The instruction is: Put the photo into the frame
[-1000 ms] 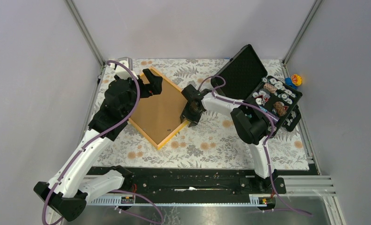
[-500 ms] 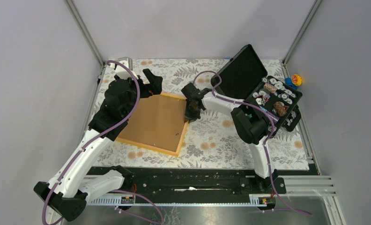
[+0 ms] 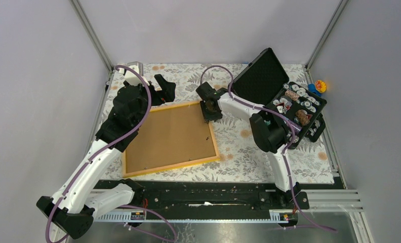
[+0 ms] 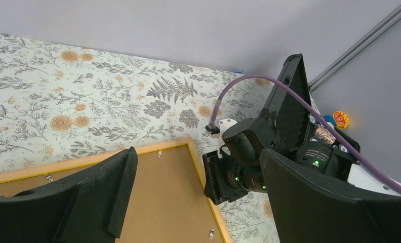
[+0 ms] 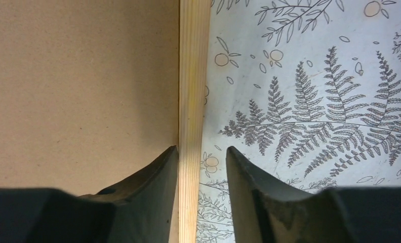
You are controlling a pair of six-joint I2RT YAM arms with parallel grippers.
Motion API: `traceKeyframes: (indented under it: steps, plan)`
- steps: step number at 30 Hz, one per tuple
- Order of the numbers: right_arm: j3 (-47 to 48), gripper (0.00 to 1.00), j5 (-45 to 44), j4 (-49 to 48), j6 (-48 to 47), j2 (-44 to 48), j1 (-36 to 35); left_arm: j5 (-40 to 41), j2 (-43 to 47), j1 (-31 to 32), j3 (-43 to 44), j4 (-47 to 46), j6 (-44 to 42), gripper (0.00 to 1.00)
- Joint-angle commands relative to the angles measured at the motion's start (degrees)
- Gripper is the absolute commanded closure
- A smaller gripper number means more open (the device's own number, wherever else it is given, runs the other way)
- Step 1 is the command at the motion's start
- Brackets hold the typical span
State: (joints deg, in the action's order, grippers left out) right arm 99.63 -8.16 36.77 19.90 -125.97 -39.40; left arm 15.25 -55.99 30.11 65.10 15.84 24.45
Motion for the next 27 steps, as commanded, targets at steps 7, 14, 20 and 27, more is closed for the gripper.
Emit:
traceKeyframes:
  steps: [7, 14, 20, 27]
  plan:
    - [-4.3, 0.39, 6.8, 5.1, 7.0, 6.8, 0.8, 0.1, 0.4, 0.2, 1.1, -2.4, -0.2, 0.01]
    - [-15.9, 0.37, 11.1, -0.3, 12.5, 11.8, -0.5, -0.7, -0.2, 0.2, 1.2, -2.3, 0.2, 0.01]
    - [-15.1, 0.37, 11.3, -0.8, 13.9, 10.1, -1.9, -0.8, -0.7, 0.3, 1.0, -2.4, 0.3, 0.01]
    - [-16.2, 0.35, 7.2, -1.3, 15.6, 16.2, -2.0, -0.8, -0.7, 0.2, 1.1, -2.3, 0.3, 0.01]
